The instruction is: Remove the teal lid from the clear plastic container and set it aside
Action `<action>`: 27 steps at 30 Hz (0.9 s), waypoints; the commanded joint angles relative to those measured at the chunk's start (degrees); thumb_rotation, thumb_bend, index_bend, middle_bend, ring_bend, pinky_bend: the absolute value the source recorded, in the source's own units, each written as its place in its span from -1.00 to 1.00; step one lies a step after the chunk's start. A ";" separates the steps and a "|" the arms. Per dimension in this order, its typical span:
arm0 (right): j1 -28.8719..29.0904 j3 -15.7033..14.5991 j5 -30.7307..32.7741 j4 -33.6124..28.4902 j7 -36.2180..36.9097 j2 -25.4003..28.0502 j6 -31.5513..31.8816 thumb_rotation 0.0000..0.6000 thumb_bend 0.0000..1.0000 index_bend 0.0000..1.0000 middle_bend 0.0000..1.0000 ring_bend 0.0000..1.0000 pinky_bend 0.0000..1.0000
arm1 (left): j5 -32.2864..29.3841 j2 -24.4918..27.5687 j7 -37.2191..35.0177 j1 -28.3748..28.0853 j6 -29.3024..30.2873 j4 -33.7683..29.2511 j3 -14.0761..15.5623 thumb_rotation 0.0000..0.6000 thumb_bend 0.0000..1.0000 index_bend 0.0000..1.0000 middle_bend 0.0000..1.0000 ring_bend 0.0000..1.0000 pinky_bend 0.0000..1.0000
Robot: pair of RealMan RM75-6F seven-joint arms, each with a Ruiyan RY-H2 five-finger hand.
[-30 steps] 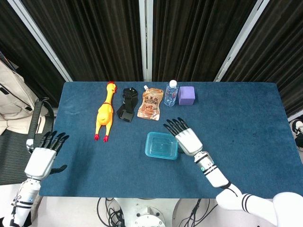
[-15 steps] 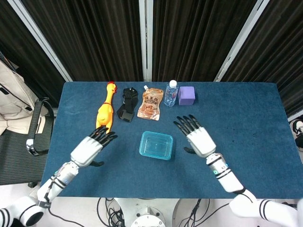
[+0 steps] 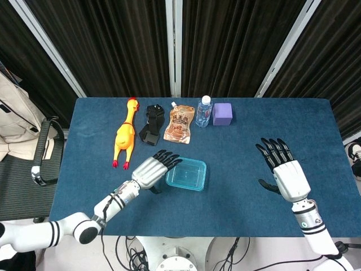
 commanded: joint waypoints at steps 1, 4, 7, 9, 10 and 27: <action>-0.15 -0.23 -0.57 0.59 0.94 0.05 0.15 1.00 -0.96 -1.00 -1.00 -1.00 -1.00 | -17.91 -3.07 10.37 -7.58 -3.21 0.50 -1.38 1.00 -1.00 -0.96 -0.99 -1.00 -1.00; -0.06 -0.35 -0.96 1.31 1.96 -0.21 -0.08 1.00 -0.96 -1.00 -1.00 -1.00 -1.00 | -25.83 -3.61 13.40 -10.80 -1.55 0.10 -0.65 1.00 -1.00 -0.96 -1.00 -1.00 -1.00; 0.15 -0.57 -1.44 1.95 2.68 -0.68 -0.49 1.00 -0.96 -1.00 -1.00 -1.00 -1.00 | -30.87 -4.19 15.05 -13.39 0.37 0.16 -0.16 1.00 -1.00 -0.97 -1.00 -1.00 -1.00; 0.32 -0.73 -1.88 2.21 2.99 -0.99 -0.74 1.00 -0.96 -1.00 -1.00 -1.00 -1.00 | -33.42 -4.45 15.63 -14.89 1.27 0.38 0.09 1.00 -1.00 -0.97 -1.00 -1.00 -1.00; 0.41 -0.84 -2.10 2.26 3.15 -1.10 -0.89 1.00 -0.96 -1.00 -1.00 -1.00 -1.00 | -34.35 -4.53 15.69 -15.45 1.53 0.47 0.16 1.00 -1.00 -0.97 -1.00 -1.00 -1.00; 6.39 -2.11 -6.39 7.92 4.53 -10.86 -8.24 1.00 -0.93 -1.00 -1.00 -1.00 -1.00 | -33.95 -7.45 6.70 -17.86 1.39 5.97 1.38 1.00 -1.00 -0.54 -0.42 -0.63 -0.64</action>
